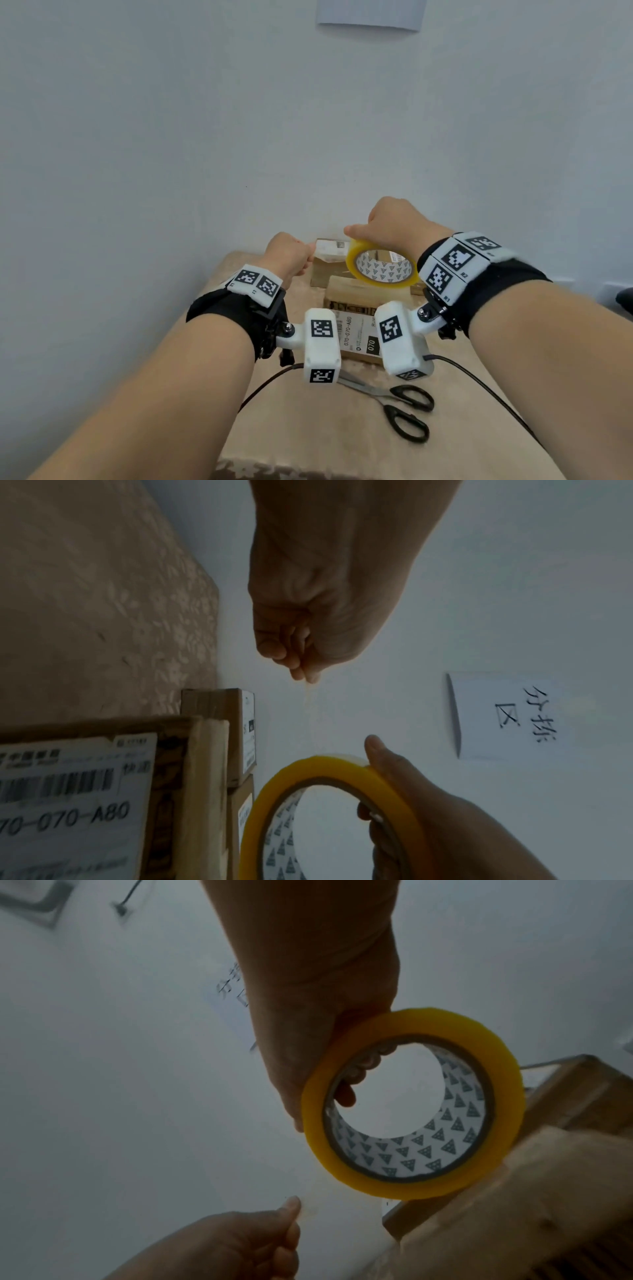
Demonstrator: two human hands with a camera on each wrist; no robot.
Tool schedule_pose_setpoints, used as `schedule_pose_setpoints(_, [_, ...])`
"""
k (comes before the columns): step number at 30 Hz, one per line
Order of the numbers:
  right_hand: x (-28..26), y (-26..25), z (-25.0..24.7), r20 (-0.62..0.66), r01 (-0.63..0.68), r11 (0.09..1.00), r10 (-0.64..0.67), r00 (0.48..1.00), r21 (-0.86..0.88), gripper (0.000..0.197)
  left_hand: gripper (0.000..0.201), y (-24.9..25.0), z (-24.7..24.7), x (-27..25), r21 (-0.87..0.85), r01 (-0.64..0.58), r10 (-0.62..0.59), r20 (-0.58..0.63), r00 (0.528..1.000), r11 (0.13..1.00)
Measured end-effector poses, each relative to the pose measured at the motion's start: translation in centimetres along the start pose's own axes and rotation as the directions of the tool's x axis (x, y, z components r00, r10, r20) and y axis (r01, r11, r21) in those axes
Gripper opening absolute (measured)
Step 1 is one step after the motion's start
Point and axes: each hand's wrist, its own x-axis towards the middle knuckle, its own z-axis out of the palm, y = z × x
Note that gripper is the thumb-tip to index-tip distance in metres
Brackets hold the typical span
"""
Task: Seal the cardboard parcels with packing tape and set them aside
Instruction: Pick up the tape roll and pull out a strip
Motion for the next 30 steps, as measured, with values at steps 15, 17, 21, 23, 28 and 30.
schedule_pose_setpoints(15, [3.7, -0.5, 3.1, 0.199, 0.025, 0.997, -0.011, 0.980, -0.068, 0.035, 0.029, -5.0, 1.3, 3.2, 0.023, 0.151, -0.152, 0.127, 0.980, 0.988])
schedule_pose_setpoints(17, [3.2, 0.6, 3.4, 0.151, 0.032, 0.996, -0.045, 0.987, 0.086, 0.030, 0.026, -5.8, 1.7, 3.2, -0.006, 0.168, -0.165, 0.139, 0.976, 0.986])
schedule_pose_setpoints(21, [2.2, 1.7, 3.6, 0.049, 0.078, 0.958, -0.095, 0.994, 0.276, 0.026, 0.026, -6.6, 2.4, 3.3, -0.067, 0.178, -0.166, 0.146, 0.975, 0.982])
schedule_pose_setpoints(23, [2.1, 1.7, 3.7, 0.032, 0.107, 0.953, -0.121, 0.992, 0.285, 0.022, 0.026, -6.7, 2.3, 3.4, -0.072, 0.186, -0.173, 0.151, 0.973, 0.980])
schedule_pose_setpoints(28, [1.9, 1.0, 4.4, 0.040, 0.140, 0.961, -0.154, 0.987, 0.237, 0.019, 0.027, -7.4, 1.3, 3.5, -0.088, 0.229, -0.213, 0.162, 0.964, 0.969])
schedule_pose_setpoints(30, [1.9, 0.5, 4.6, 0.052, 0.159, 0.973, -0.170, 0.984, 0.167, 0.022, 0.028, -7.8, 1.4, 3.4, -0.074, 0.233, -0.219, 0.160, 0.963, 0.970])
